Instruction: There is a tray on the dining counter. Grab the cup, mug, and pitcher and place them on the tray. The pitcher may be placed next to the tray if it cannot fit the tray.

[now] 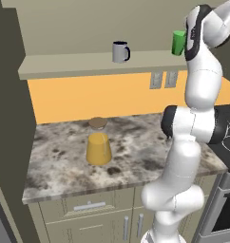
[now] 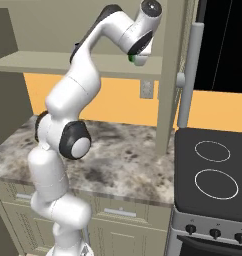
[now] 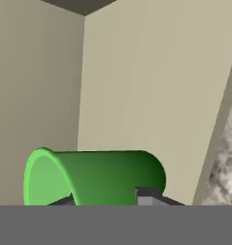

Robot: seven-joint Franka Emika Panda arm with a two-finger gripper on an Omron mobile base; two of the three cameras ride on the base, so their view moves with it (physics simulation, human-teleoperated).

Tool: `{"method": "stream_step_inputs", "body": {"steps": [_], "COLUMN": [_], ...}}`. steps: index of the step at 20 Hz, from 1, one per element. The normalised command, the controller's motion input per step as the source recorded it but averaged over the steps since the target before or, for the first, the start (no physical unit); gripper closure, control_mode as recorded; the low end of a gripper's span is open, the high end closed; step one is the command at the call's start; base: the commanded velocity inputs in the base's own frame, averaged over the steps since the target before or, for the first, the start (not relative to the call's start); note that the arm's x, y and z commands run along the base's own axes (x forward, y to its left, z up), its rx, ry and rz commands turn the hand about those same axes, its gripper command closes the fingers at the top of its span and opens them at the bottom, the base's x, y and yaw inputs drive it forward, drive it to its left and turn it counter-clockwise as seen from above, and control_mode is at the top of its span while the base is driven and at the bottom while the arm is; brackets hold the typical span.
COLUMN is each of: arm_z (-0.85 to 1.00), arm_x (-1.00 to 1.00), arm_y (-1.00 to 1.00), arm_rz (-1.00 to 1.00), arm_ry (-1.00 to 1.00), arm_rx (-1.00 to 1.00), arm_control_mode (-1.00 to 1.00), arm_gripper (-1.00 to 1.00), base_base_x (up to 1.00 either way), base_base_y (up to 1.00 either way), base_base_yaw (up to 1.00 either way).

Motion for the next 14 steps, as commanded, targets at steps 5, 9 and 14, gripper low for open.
{"method": "stream_step_inputs", "body": {"steps": [5,9,14], "arm_z": [0.0,0.0,-0.06], "arm_x": [-1.0,-1.0,-0.92], "arm_y": [0.0,0.13,0.57], "arm_rz": [0.0,0.0,0.03], "arm_ry": [0.0,0.0,0.0], "arm_rx": [0.0,-0.01,-0.03], "arm_control_mode": [-1.0,-1.0,-1.0], "arm_gripper": [1.0,1.0,1.0], "base_base_x": [0.0,0.0,0.0], "base_base_y": [0.0,0.0,0.0], "base_base_yaw": [0.0,0.0,0.0]}}
